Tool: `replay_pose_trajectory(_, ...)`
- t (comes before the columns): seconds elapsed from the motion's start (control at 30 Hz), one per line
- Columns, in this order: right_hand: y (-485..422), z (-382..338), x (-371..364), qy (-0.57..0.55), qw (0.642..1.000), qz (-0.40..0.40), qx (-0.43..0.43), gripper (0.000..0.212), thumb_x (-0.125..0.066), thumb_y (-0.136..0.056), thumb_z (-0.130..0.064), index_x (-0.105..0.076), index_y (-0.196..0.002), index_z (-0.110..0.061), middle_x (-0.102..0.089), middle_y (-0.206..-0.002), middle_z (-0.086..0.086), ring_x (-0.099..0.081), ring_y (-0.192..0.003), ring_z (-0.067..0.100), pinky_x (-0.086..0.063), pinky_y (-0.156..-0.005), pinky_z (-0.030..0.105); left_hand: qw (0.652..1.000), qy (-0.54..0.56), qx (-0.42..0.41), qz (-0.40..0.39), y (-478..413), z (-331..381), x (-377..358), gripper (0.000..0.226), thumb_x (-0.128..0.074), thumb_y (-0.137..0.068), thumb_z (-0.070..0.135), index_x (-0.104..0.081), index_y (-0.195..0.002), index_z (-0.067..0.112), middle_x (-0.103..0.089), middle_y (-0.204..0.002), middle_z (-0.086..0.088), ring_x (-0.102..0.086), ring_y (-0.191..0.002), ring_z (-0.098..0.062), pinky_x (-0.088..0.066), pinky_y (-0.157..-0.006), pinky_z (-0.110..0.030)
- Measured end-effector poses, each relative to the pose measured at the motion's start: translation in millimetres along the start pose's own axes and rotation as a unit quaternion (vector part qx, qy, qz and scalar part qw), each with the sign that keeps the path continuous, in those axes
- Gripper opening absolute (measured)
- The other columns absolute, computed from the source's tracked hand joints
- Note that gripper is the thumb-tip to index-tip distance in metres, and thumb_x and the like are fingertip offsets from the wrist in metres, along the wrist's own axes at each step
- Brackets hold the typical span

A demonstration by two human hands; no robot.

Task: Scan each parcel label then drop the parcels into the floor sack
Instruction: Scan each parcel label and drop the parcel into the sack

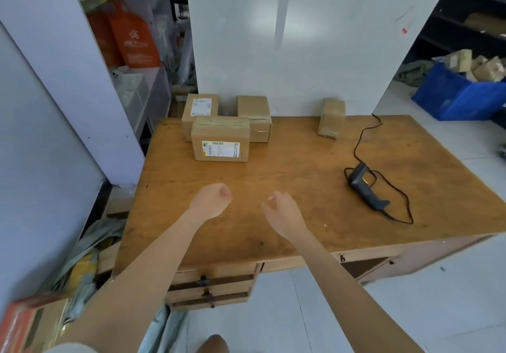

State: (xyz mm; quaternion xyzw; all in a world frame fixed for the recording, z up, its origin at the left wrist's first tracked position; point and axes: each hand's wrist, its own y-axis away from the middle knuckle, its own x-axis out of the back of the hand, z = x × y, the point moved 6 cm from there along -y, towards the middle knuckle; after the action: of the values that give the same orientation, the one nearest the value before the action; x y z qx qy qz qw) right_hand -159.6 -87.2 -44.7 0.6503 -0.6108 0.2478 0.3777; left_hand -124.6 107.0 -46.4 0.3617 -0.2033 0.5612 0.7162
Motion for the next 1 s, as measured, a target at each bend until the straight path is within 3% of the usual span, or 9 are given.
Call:
replay_pose_trajectory(0.1,-30.4,3.1,8.5,0.004,1.0,-0.011,0.022,0.037,-0.048,-0.097,-0.036,-0.05,-0.127,-0.014,-0.049,-0.13,0.008,-0.053,-0.104,0.026,-0.046,-0.083,0.036,0.999,-0.025,0.017,0.014,-25.5,1.6,2.5,0.026,-0.048,-0.097,0.028,-0.06,-0.118,0.019,-0.062,-0.122,-0.001,-0.057,-0.11,-0.02,-0.048,-0.097,-0.042)
replay_pose_trajectory(0.27,-86.3,-4.4,16.4,0.038,0.998,-0.02,0.054,0.039,-0.047,-0.098,-0.033,-0.048,-0.131,-0.013,-0.048,-0.131,0.008,-0.05,-0.114,0.028,-0.048,-0.091,0.039,0.996,-0.055,0.028,0.062,-83.3,8.6,21.6,0.037,-0.052,-0.095,0.031,-0.053,-0.129,0.017,-0.055,-0.134,-0.004,-0.052,-0.12,-0.025,-0.046,-0.098,-0.043)
replay_pose_trajectory(0.4,-134.4,-17.6,25.3,0.079,0.994,-0.017,0.067,0.04,-0.047,-0.097,-0.032,-0.044,-0.133,-0.015,-0.049,-0.127,0.008,-0.05,-0.114,0.029,-0.049,-0.092,0.044,0.988,-0.064,0.04,0.138,-124.0,11.9,47.9,0.045,-0.054,-0.093,0.03,-0.047,-0.135,0.016,-0.053,-0.13,-0.008,-0.054,-0.111,-0.027,-0.05,-0.086,-0.041)
replay_pose_trajectory(0.57,-191.9,-39.7,31.0,0.115,0.988,0.001,0.106,0.053,-0.051,-0.095,-0.028,-0.03,-0.144,-0.027,-0.048,-0.131,0.008,-0.049,-0.116,0.029,-0.048,-0.094,0.044,0.963,-0.077,0.093,0.241,-155.0,1.2,73.6,0.067,-0.062,-0.086,0.029,-0.031,-0.143,0.013,-0.034,-0.142,-0.016,-0.037,-0.126,-0.035,-0.042,-0.092,-0.046)
replay_pose_trajectory(0.67,-218.8,-47.9,22.1,0.116,0.986,-0.02,0.116,0.06,-0.051,-0.096,-0.027,-0.023,-0.148,-0.03,-0.047,-0.135,0.009,-0.05,-0.117,0.03,-0.049,-0.095,0.047,0.96,-0.037,0.127,0.247,-170.7,-17.5,80.9,0.084,-0.066,-0.085,0.025,-0.015,-0.15,0.012,-0.026,-0.15,-0.021,-0.03,-0.132,-0.04,-0.037,-0.102,-0.052)
replay_pose_trajectory(0.77,-243.8,-51.4,12.2,0.097,0.986,-0.059,0.125,0.062,-0.051,-0.097,-0.027,-0.019,-0.15,-0.028,-0.045,-0.141,0.008,-0.052,-0.117,0.028,-0.05,-0.095,0.045,0.96,0.102,0.161,0.204,-191.2,-37.2,78.8,0.096,-0.067,-0.086,0.017,0.001,-0.154,0.007,-0.019,-0.158,-0.019,-0.022,-0.143,-0.038,-0.026,-0.115,-0.049)
replay_pose_trajectory(0.83,-258.6,-52.6,7.5,0.064,0.987,-0.077,0.128,0.063,-0.052,-0.097,-0.024,-0.02,-0.151,-0.026,-0.044,-0.144,0.008,-0.054,-0.118,0.026,-0.05,-0.097,0.041,0.954,0.178,0.154,0.186,-201.6,-41.9,75.1,0.09,-0.067,-0.086,0.012,-0.008,-0.154,0.006,-0.028,-0.155,-0.017,-0.028,-0.142,-0.034,-0.028,-0.115,-0.046)
replay_pose_trajectory(0.9,-267.3,-53.2,4.9,0.023,0.989,-0.07,0.126,0.061,-0.053,-0.097,-0.021,-0.024,-0.15,-0.023,-0.046,-0.143,0.008,-0.052,-0.122,0.025,-0.047,-0.099,0.036,0.95,0.194,0.13,0.209,-204.1,-39.7,74.9,0.072,-0.067,-0.081,0.006,-0.033,-0.144,0.009,-0.046,-0.141,-0.013,-0.041,-0.132,-0.03,-0.037,-0.109,-0.046)
replay_pose_trajectory(1.0,-277.8,-49.6,5.5,-0.028,0.992,-0.03,0.116,0.054,-0.055,-0.096,-0.022,-0.034,-0.146,-0.023,-0.053,-0.132,0.008,-0.055,-0.115,0.023,-0.047,-0.096,0.033,0.928,0.237,0.138,0.252,-201.4,-36.3,70.0,0.067,-0.067,-0.078,0.002,-0.04,-0.139,0.013,-0.044,-0.131,0.0,-0.043,-0.119,-0.015,-0.039,-0.101,-0.032)
